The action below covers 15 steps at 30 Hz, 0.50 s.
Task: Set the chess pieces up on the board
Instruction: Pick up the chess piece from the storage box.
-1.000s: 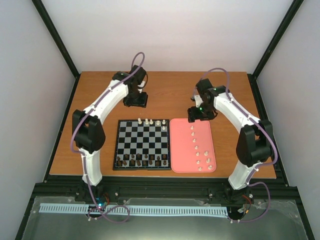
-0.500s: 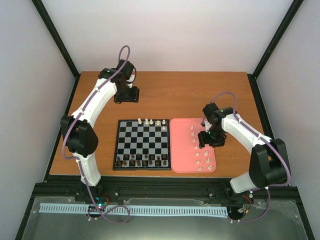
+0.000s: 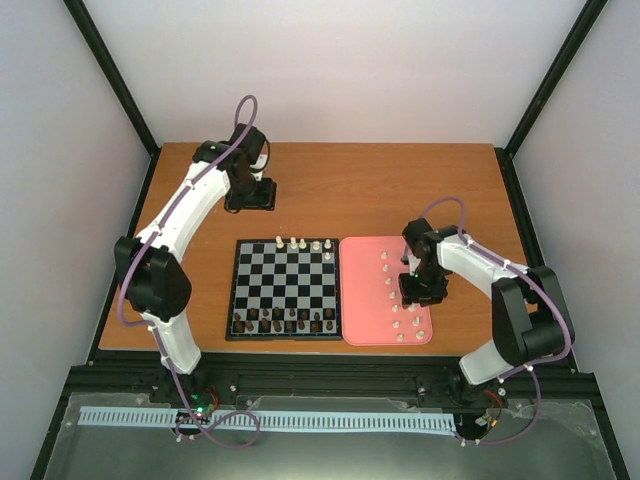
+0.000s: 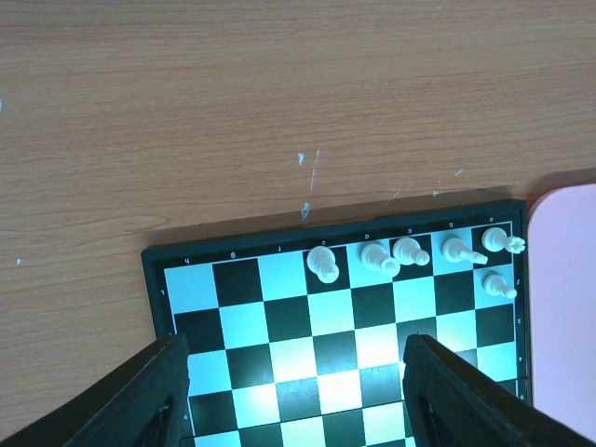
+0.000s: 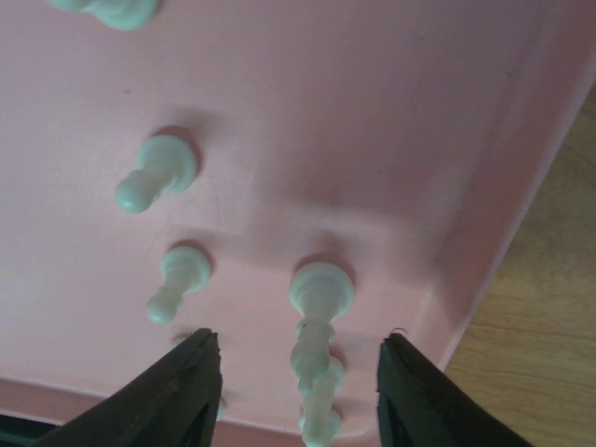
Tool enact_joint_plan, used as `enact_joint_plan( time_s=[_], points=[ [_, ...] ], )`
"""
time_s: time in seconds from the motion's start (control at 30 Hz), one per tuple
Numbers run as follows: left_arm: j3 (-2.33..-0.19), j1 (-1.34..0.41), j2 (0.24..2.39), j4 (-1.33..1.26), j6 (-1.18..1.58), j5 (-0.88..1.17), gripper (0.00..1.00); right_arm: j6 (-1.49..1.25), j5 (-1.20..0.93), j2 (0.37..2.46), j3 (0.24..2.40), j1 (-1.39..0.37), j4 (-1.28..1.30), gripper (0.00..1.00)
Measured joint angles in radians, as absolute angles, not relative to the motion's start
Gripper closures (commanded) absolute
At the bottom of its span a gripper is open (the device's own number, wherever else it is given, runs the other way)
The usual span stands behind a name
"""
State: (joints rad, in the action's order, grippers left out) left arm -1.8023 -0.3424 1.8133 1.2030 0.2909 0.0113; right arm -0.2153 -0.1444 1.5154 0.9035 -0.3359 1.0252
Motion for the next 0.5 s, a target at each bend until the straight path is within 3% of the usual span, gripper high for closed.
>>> enact_joint_plan(
  time_s=[0.1, 0.2, 0.5],
  points=[
    [-1.795, -0.342, 1.813, 1.203, 0.291, 0.011, 0.35, -0.223, -0.137, 1.526, 0.895, -0.336, 1.011, 0.58],
    [-1.794, -0.343, 1.813, 1.203, 0.291, 0.011, 0.35, -0.228, -0.130, 1.533, 0.894, -0.336, 1.002, 0.70],
    [-1.794, -0.343, 1.813, 1.203, 0.291, 0.008, 0.35, -0.234, -0.120, 1.574, 0.894, -0.335, 0.984, 0.90]
  ],
)
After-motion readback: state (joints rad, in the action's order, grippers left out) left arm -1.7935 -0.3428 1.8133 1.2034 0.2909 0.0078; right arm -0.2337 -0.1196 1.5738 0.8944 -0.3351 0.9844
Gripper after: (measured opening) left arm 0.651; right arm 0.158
